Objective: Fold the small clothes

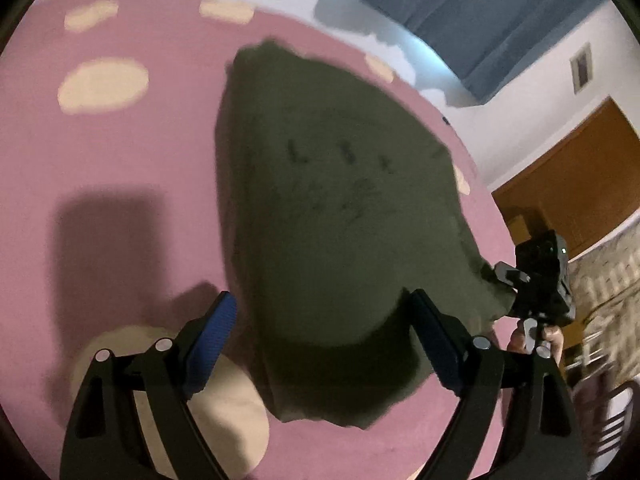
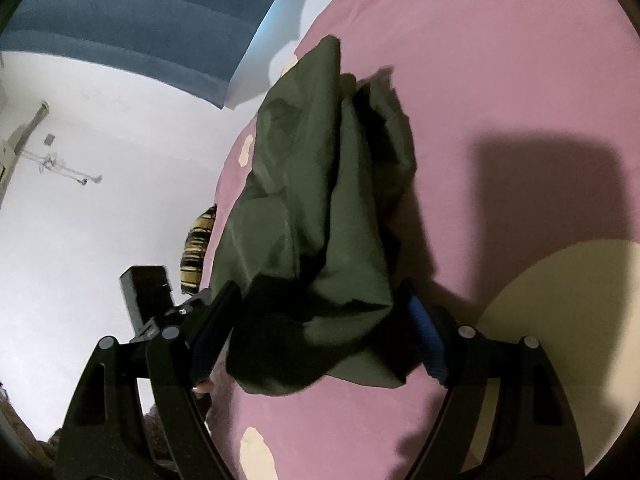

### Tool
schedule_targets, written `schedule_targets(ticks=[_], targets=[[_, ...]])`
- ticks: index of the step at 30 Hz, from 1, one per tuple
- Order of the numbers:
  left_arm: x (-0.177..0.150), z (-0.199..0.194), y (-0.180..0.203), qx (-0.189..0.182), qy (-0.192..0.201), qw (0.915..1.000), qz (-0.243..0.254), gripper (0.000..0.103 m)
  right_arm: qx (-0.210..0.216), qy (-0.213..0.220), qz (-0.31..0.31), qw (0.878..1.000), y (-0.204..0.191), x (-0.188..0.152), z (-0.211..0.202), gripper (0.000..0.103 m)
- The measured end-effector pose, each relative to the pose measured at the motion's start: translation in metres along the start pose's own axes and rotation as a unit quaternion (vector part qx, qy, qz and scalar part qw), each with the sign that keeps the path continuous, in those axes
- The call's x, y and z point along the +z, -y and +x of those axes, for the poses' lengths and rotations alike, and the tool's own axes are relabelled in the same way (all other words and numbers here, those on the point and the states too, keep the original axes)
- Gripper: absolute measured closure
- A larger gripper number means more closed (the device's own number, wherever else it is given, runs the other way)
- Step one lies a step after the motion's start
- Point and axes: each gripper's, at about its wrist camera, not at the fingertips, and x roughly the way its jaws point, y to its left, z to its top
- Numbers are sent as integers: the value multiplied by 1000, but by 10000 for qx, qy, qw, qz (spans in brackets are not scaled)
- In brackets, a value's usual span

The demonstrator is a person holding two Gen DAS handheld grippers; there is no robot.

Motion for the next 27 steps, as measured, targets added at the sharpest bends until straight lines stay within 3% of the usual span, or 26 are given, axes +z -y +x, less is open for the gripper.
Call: schedule_targets(ticks=[3,5,7,9,12,27], targets=[[0,9,-10,-195,-165,9994,-231,16,-143,-67,-152,9998,-5,0,7,23],[-1,9,-3,18,-81,10000,8,18,-268,-112,-249,9993,-8,0,12,28],[-3,10,7,283,4,9992,293,25,-562,-187,-326,9977,-10,-2,17,50],[-6,11,16,417,56,9979,491,32,-648,-225,-335,9971,-9,-3,22,59],[-9,12,21,553,135,9962,657,33,-566,-192,-254,9979,-5,-2,23,67],[-14,9,18,508,179,9961,704,33,-480,-114,-193,9986,0,-12,17,70]])
